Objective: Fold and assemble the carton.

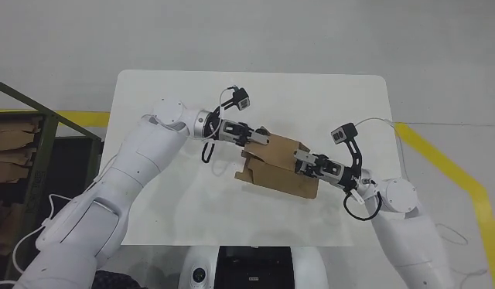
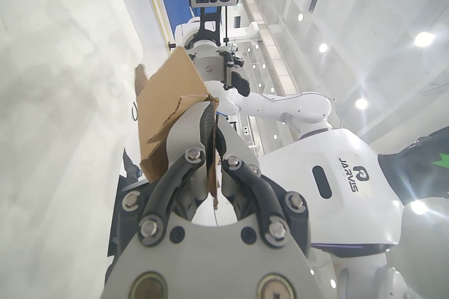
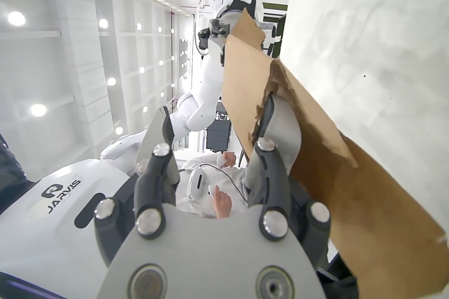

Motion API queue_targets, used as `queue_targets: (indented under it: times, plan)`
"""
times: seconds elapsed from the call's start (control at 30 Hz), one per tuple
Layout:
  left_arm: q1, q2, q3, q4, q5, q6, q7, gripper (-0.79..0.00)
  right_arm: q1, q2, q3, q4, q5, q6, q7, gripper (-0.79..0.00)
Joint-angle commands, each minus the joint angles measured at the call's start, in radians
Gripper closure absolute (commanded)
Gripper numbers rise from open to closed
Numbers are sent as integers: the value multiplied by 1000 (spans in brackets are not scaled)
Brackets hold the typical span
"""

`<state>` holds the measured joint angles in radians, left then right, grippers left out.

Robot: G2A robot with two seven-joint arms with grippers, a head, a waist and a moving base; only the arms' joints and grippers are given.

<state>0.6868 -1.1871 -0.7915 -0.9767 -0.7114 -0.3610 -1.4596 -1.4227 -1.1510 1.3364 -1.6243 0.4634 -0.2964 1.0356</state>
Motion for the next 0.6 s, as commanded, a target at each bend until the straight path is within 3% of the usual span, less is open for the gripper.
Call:
queue_targets:
  times: [0.0,0.37,0.57]
  plan:
    - [-4,1,5,8,10,-3,3,0,3,1,-1,-1,-8,1,0,-419]
    - [-17,2,30,15,15,0,0,0,20,7,-18,-16,-79,17,-19,-326]
    - [-21,5,38,13,10,3,-3,0,21,11,-20,-22,-107,24,-32,-151]
